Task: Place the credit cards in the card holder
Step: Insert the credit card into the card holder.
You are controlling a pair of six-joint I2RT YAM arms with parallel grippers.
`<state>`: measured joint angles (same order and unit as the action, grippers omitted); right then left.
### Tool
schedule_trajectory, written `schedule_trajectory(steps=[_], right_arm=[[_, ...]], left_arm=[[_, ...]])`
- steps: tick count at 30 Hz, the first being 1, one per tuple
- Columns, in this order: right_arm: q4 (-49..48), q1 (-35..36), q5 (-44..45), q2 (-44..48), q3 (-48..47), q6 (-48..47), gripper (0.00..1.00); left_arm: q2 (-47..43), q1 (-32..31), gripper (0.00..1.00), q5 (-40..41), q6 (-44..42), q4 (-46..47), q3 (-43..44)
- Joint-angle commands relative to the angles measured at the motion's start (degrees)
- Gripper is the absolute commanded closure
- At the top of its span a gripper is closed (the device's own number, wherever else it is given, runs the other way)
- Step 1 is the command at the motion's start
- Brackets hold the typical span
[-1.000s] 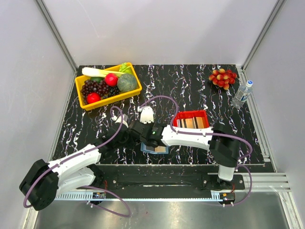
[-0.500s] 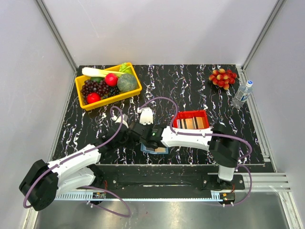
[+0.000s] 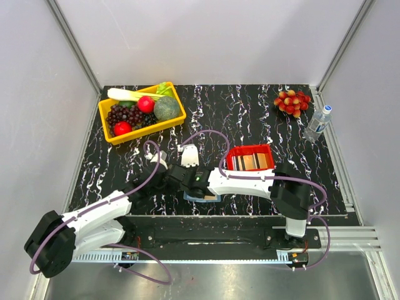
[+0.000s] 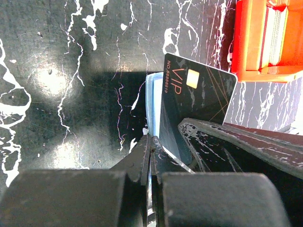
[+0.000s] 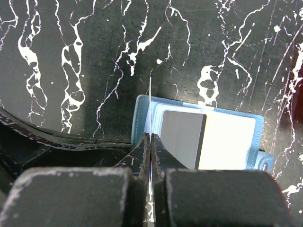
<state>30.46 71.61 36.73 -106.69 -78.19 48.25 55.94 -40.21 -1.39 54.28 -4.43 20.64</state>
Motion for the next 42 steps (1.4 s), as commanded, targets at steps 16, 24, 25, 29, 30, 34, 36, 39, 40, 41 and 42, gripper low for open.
schedule_trajectory(steps=[16,24,25,29,30,34,36,39,40,41,42], right_arm=[[9.1,1.2,9.4,6.0,0.2,2.2,1.00],[8.6,-3.5,1.8,9.6,9.0,5.6,1.00],[7.6,-3.7,1.0,10.2,10.0,5.5,1.00],[1.5,-5.0,-3.2,12.5,12.8,3.2,1.00],[-1.2,-5.7,-4.9,13.2,13.7,2.4,1.00],[-14.9,-9.2,-16.0,17.6,21.0,0.6,1.00],[-19.5,-11.1,-20.2,19.4,24.7,1.2,1.00],[-24.1,-13.7,-24.0,21.9,29.4,1.6,1.00],[-26.0,-14.6,-25.7,22.5,30.6,1.3,1.00],[-28.0,-15.4,-28.5,22.7,31.9,1.1,1.00],[-29.9,-16.3,-30.9,22.7,33.0,1.1,1.00]], left_arm=[[-3.5,-0.1,1.00,0.2,0.9,1.5,-0.3],[-3.8,-0.1,1.00,1.1,1.2,0.2,-2.1],[-3.7,-0.1,1.00,1.1,1.4,0.2,-2.2],[-2.9,-0.1,1.00,1.1,1.3,-0.1,-2.4],[-2.8,-0.1,1.00,2.6,1.3,-0.5,-2.2],[-0.9,-0.1,1.00,4.3,1.2,-2.0,-2.1],[0.7,-0.1,1.00,5.2,1.3,-2.6,-2.0],[3.8,0.0,1.00,6.2,0.8,-2.9,-1.7],[4.7,-0.1,1.00,6.4,0.8,-2.8,-1.7],[5.7,-0.1,1.00,6.6,0.7,-2.7,-1.6],[6.5,-0.1,1.00,6.7,0.6,-2.7,-1.4]])
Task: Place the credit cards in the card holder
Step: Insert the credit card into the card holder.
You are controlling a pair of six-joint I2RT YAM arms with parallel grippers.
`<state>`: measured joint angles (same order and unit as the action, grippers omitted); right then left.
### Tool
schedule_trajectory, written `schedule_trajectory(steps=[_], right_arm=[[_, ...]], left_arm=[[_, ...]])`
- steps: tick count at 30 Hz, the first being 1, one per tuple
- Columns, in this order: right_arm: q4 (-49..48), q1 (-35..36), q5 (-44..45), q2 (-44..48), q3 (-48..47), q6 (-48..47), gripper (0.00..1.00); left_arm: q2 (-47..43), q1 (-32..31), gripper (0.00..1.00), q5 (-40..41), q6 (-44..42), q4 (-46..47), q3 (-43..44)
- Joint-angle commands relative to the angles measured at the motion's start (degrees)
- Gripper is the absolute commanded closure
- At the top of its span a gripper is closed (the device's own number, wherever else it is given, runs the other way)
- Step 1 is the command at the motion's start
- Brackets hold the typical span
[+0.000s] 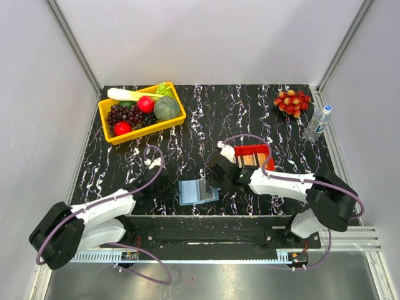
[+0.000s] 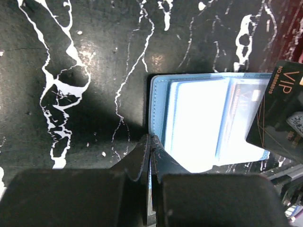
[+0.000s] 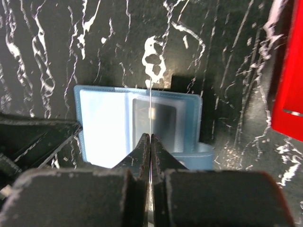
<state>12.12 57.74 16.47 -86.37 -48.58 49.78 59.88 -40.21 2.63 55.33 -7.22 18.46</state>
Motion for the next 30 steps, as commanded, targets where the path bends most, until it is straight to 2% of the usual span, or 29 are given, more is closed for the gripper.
schedule_trajectory(steps=[1,4,10,21,30], right_arm=[[-15.1,-3.3,-13.5,2.3,4.5,-0.3,1.00],[-19.1,-4.2,-19.4,0.9,6.3,0.1,1.00],[-23.9,-4.3,-23.3,-1.4,8.0,1.8,1.00],[-22.2,-4.8,-18.8,1.5,11.4,3.9,1.00],[-25.0,-4.9,-18.2,0.8,14.7,5.7,1.00]], left_arm=[[3.0,-0.1,1.00,2.8,-0.5,0.1,1.1],[4.2,-0.1,1.00,3.1,-0.7,-0.5,2.2],[4.9,-0.1,1.00,3.5,-0.3,-1.3,2.8],[3.7,-0.1,1.00,3.7,0.0,-2.1,3.0],[3.5,-0.1,1.00,2.7,0.0,-0.8,2.6]])
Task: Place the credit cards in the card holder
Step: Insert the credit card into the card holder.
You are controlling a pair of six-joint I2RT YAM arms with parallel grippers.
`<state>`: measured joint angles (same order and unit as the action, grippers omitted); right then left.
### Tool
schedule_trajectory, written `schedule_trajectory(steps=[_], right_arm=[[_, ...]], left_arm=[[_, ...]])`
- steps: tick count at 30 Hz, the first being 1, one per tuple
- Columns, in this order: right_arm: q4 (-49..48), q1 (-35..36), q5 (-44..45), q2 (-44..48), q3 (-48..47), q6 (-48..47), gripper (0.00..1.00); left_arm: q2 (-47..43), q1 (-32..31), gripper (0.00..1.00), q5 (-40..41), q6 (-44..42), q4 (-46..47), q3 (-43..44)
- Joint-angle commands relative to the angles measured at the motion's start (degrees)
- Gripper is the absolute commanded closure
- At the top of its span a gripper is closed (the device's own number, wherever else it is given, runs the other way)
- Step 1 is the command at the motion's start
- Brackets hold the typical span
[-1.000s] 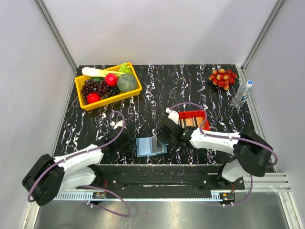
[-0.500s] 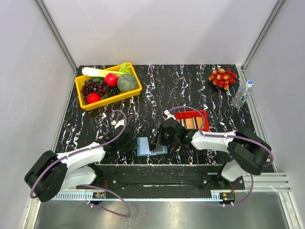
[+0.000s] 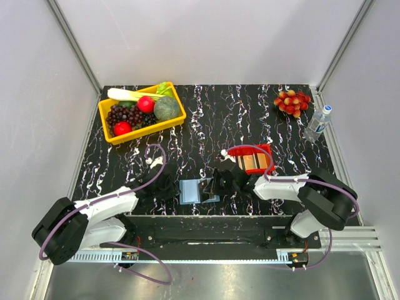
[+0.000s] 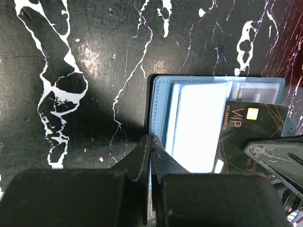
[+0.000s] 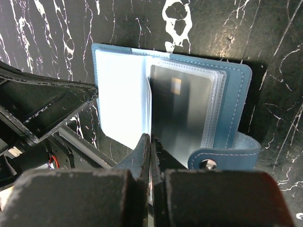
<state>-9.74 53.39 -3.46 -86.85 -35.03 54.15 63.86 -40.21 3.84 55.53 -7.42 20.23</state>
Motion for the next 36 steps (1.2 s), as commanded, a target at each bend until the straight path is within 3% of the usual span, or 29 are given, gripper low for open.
schedule_trajectory(steps=[1,22,36], right_arm=[[-3.6,-0.6,1.5,0.9,0.9,1.3,1.00],[-10.4,-3.5,-3.4,-7.7,1.4,1.8,1.00],[-0.7,-2.7,-8.0,-13.8,-5.5,-1.1,0.99]], left_arm=[[-0.6,-0.1,1.00,1.5,-0.2,-0.4,0.9],[-0.2,-0.1,1.00,0.7,-0.6,0.6,0.7],[0.5,-0.1,1.00,0.5,-0.2,1.9,0.8]])
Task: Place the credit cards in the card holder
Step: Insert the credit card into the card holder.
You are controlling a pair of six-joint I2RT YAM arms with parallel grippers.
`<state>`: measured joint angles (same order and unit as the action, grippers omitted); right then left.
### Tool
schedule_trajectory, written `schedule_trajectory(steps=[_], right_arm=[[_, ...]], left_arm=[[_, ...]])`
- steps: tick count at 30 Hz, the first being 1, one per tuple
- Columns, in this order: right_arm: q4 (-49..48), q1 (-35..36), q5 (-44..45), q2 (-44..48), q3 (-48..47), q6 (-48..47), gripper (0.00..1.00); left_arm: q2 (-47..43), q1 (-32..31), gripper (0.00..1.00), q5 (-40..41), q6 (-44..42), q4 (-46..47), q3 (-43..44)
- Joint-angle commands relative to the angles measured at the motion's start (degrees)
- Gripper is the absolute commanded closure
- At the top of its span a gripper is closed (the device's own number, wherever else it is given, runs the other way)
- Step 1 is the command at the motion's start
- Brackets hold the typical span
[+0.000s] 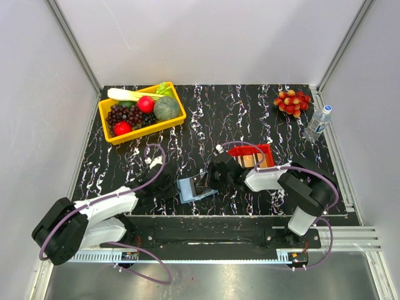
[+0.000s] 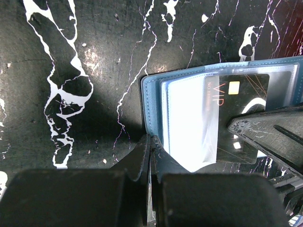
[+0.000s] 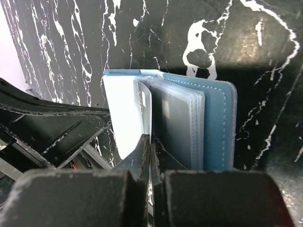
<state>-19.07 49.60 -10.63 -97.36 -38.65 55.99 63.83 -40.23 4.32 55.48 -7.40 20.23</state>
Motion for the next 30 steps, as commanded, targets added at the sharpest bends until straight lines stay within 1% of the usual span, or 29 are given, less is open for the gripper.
schedule_trajectory(steps=[1,3,6,10,12,13,15,16,20,23,27,30], right_arm=[[9.5,1.4,-1.5,-3.4,-2.6,-3.3,0.98],[12.2,2.1,-1.6,-3.4,-4.3,-4.8,0.98],[12.3,3.0,-2.5,-3.2,-5.0,-5.5,0.95],[15.5,3.4,-2.6,-3.6,-7.9,-6.6,0.87],[17.7,3.4,0.4,-2.1,-8.0,-5.9,0.84],[17.9,3.4,2.6,-0.3,-7.3,-5.5,0.77],[18.4,3.4,6.8,3.0,-6.8,-5.6,0.61],[21.2,3.4,8.5,4.4,-7.7,-6.6,0.59],[26.4,3.4,12.1,5.4,-11.5,-9.7,0.53],[28.8,3.4,12.9,4.5,-13.3,-10.7,0.52],[28.3,3.4,10.8,2.4,-14.2,-11.1,0.52],[28.1,3.5,10.9,0.6,-14.6,-10.7,0.52]], left_arm=[[0.6,-0.1,1.00,0.0,-0.2,1.9,0.9],[0.7,0.0,1.00,0.3,-0.2,1.8,1.0],[1.0,0.0,1.00,0.7,-0.1,1.7,1.4],[1.7,-0.1,1.00,0.3,-0.3,2.0,2.0],[1.6,-0.1,1.00,0.5,-0.4,1.3,2.4],[1.4,-0.1,1.00,0.6,-0.5,1.3,2.3],[0.9,-0.1,1.00,0.5,-0.5,1.3,2.0],[0.7,-0.1,1.00,0.4,-0.6,1.2,2.0],[0.9,-0.1,1.00,0.3,-1.0,1.4,2.0],[1.0,-0.1,1.00,-0.2,-0.9,1.7,2.2],[0.7,-0.1,1.00,-0.4,-0.9,2.0,1.8],[0.7,-0.1,1.00,-0.4,-0.9,2.1,1.8]])
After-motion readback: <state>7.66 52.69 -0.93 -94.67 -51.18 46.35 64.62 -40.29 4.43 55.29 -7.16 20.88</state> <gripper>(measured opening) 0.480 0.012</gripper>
